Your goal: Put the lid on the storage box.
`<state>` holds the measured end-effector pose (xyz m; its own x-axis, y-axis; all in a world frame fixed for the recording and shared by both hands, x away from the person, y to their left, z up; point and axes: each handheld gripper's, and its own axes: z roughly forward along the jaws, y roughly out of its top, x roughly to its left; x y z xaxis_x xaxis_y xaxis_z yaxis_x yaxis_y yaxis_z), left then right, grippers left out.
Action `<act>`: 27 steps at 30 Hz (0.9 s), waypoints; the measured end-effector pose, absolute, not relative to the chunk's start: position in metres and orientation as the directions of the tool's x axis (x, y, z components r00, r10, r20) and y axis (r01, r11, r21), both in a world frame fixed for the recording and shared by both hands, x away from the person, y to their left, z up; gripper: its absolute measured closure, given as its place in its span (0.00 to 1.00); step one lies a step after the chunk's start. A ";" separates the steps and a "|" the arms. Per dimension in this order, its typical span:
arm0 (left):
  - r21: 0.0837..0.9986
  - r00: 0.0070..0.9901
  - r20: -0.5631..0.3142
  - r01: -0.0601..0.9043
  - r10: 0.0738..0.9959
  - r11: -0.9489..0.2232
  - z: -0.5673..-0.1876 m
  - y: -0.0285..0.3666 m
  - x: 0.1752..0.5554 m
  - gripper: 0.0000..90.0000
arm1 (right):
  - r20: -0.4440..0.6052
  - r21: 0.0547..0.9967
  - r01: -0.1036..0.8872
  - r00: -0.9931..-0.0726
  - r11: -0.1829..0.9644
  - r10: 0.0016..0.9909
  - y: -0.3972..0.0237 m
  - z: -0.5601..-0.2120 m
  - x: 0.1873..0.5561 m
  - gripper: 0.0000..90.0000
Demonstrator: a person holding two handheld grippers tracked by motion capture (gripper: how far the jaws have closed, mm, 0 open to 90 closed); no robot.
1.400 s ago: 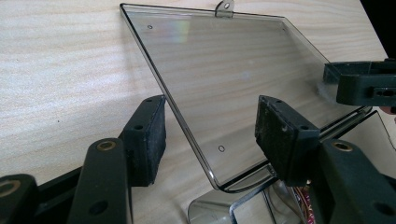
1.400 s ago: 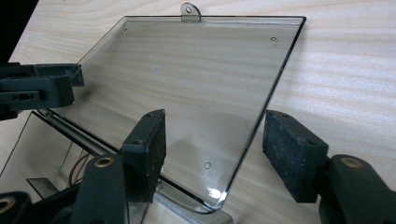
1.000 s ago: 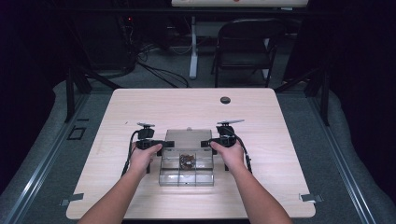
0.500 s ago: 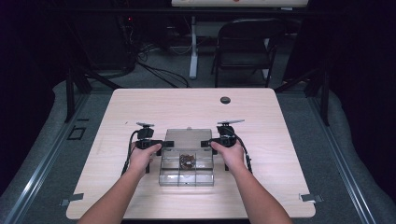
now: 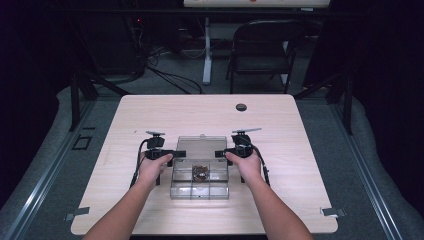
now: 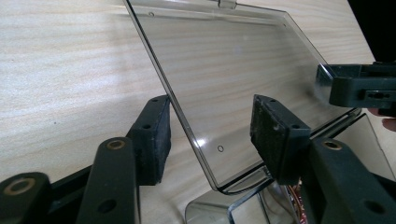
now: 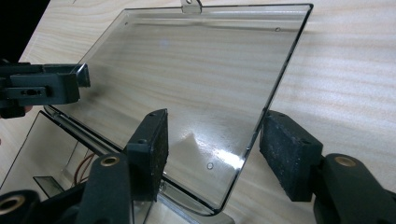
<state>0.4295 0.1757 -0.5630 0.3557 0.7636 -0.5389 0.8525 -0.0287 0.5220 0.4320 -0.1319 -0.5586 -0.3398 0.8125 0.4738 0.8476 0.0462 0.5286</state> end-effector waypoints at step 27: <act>0.546 0.384 -0.518 0.836 0.764 -0.051 -0.550 0.178 0.430 0.59 | 0.462 0.573 0.818 -0.376 0.054 0.803 -0.135 -0.547 0.430 0.51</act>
<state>0.4296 0.1776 -0.5499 0.3841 0.7645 -0.5177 0.8364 -0.0507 0.5457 0.4299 -0.1348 -0.5468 -0.3765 0.8029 0.4623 0.8180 0.0538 0.5727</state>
